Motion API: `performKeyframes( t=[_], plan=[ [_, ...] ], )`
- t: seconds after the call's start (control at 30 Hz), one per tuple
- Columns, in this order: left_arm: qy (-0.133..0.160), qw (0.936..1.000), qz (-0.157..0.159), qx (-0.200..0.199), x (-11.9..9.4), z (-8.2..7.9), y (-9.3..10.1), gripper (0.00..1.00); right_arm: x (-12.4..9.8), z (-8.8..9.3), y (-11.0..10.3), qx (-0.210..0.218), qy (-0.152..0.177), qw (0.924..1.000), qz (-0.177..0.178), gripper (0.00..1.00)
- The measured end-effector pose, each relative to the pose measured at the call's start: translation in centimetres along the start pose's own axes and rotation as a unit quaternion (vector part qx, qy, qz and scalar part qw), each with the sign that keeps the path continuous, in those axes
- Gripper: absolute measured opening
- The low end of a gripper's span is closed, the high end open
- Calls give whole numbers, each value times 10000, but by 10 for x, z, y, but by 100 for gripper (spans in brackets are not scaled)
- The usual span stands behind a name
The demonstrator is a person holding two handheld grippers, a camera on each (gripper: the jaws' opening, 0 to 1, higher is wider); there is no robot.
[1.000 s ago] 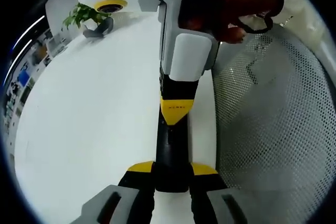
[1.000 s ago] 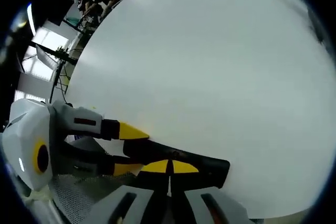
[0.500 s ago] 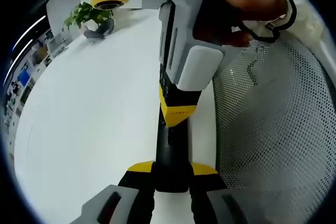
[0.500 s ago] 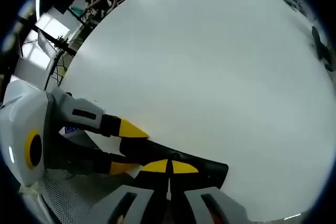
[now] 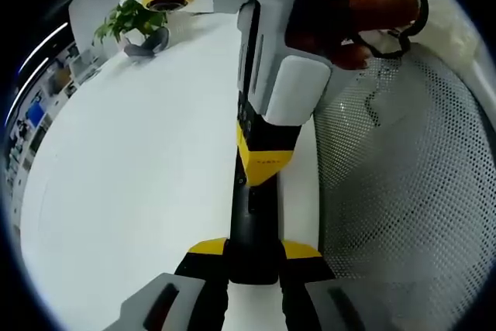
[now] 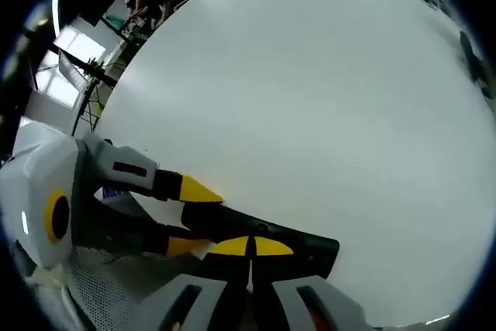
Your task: Press the specified remote control buttons in sequence, fully releasing each button before pressing the next.
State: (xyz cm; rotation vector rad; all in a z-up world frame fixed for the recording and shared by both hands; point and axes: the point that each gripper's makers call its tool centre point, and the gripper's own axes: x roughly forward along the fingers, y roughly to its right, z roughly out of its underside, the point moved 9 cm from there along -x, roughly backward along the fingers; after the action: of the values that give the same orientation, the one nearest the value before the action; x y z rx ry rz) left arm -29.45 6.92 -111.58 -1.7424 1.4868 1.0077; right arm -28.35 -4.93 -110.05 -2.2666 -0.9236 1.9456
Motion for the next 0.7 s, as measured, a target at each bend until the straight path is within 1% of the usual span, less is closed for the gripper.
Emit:
performKeyframes(
  t=[0.13, 0.4, 0.7],
  plan=[
    [10, 10000, -5, -1, 0, 0, 0, 24, -4, 3, 0, 125, 68, 9999, -90, 0],
    [19, 10000, -10, -15, 0, 0, 0, 24, -1, 8, 3, 209, -114, 9996, -152, 0],
    [32, 10000, -20, -25, 0, 1, 0, 24, 3, 8, 4, 244, -183, 9994, -181, 0]
  ],
)
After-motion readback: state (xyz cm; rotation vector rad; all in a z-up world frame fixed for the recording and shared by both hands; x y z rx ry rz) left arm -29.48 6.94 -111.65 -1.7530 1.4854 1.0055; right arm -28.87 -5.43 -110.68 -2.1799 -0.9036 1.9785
